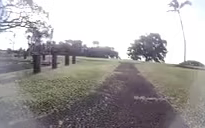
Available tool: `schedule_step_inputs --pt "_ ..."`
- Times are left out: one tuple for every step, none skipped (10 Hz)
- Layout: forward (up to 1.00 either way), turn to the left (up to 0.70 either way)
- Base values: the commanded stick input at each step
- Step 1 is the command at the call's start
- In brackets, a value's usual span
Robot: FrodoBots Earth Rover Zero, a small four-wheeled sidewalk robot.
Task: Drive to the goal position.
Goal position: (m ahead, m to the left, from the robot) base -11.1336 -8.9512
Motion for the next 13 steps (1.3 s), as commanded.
schedule_step_inputs --pt "0.0 0.45" --pt "0.0 0.45" --pt "0.0 0.45" --pt "0.0 0.45" --pt "0.0 0.45" --pt "0.0 0.45" --pt "0.0 0.45" --pt "0.0 0.45" --pt "0.0 0.45" --pt "0.0 0.45" --pt "0.0 0.45" --pt "0.0 0.45" --pt "0.0 0.45"
